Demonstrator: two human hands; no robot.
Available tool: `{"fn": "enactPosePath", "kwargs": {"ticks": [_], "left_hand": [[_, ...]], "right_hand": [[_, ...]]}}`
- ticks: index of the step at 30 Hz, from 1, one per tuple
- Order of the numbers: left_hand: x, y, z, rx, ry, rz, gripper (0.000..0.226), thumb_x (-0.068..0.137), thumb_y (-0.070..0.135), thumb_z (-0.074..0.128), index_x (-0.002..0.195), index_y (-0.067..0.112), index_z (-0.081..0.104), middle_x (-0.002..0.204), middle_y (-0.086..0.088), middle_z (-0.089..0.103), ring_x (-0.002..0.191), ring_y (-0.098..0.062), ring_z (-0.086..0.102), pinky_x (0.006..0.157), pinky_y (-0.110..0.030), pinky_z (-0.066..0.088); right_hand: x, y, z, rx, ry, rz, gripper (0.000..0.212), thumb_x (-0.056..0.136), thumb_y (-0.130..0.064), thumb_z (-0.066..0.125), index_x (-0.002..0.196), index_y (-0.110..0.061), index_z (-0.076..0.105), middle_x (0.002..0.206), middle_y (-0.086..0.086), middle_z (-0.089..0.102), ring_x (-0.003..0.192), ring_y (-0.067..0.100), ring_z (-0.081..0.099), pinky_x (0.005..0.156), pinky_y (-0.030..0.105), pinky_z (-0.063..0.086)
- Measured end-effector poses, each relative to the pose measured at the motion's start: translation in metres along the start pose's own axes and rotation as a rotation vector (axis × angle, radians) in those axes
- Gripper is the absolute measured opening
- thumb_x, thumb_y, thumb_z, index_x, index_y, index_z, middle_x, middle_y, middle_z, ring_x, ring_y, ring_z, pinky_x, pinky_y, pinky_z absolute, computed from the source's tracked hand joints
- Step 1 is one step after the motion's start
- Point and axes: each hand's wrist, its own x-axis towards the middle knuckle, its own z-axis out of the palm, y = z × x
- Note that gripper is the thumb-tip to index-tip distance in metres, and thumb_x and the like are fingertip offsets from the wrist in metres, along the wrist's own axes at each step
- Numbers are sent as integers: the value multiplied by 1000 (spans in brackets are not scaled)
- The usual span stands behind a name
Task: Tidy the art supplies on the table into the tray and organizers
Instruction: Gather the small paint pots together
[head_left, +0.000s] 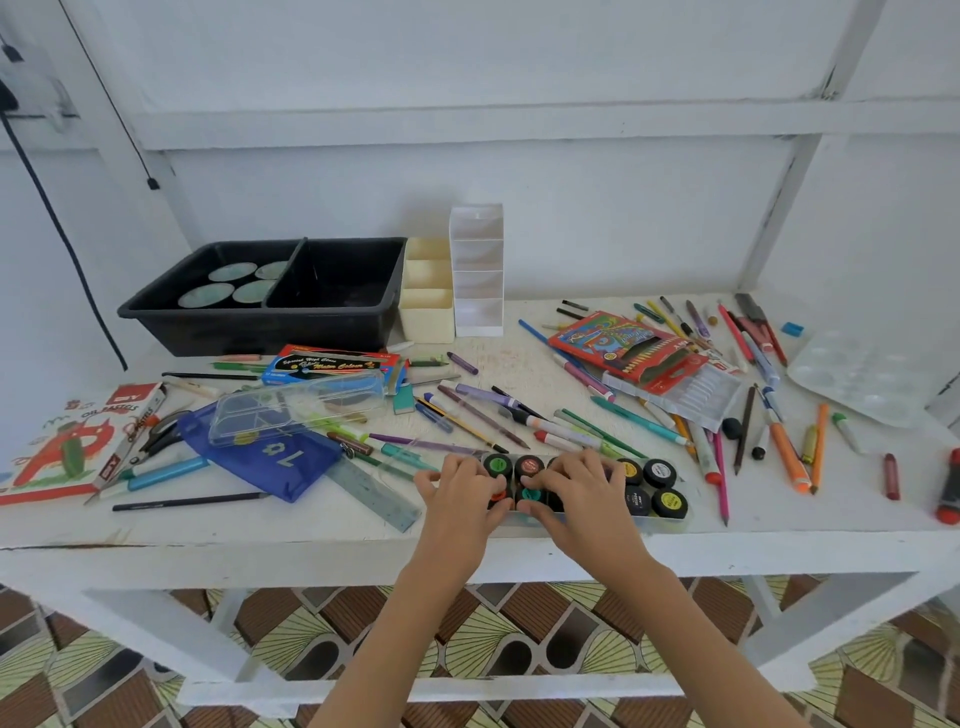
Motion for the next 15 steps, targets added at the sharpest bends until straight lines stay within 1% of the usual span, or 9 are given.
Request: {"fn": "enactPosePath", "kwargs": {"ticks": [2,3,6,9,11,13,14,15], "left_hand": [[-3,0,0,9,10,17,28,98,36,41,118,29,59,119,10,47,119,-14,30,91,-35,15],[-4,1,-1,8,14,16,30,99,36,38,119,29,58,122,10,46,118,-14,30,91,-35,15],[-6,1,0,-11,74,-26,32,101,34,32,124,30,53,132,12,38,122,-12,30,92,-34,15],[-6,6,4,-109,184,-37,34,102,27,28,133,26,43,144,9,34,131,-8,29,100,-31,17],[1,12,9,-166,148,4,44,103,31,19,143,22,32,153,7,24,141,-6,17,109,-25,11],[9,14,19,-168,78,51,64,96,45,-5,149,18,19,157,4,12,145,-8,5,114,-23,3],[12,14,25,-133,59,75,74,91,47,-15,149,14,17,157,-1,12,145,-12,6,117,-26,5],[14,13,32,-66,46,96,75,93,41,-17,147,8,22,155,-7,21,144,-18,15,118,-33,16]], "right_hand": [[-3,-3,2,1,48,21,29,78,-49,57,88,-27,72,80,-6,55,81,19,49,78,37,27],[-5,-5,3,-6,71,12,28,80,-47,56,90,-26,72,80,-6,55,82,19,48,79,37,27],[-10,-9,-2,32,116,-12,32,86,-41,47,95,-23,72,83,-6,59,86,17,46,81,35,28],[-6,-7,-8,119,174,57,32,89,-31,41,102,-20,68,97,-3,63,95,15,48,81,30,30],[3,-7,-8,88,123,102,39,92,-30,34,108,-17,67,108,-1,65,104,17,57,87,31,34],[10,-8,-5,30,-26,129,51,98,-34,22,117,-15,65,120,0,65,114,22,59,95,36,44],[12,-9,-2,6,-100,143,59,101,-34,12,121,-13,64,123,2,64,118,24,58,94,41,47],[12,-7,3,-19,-147,143,66,101,-33,4,124,-10,62,125,5,63,119,26,57,94,47,47]]}}
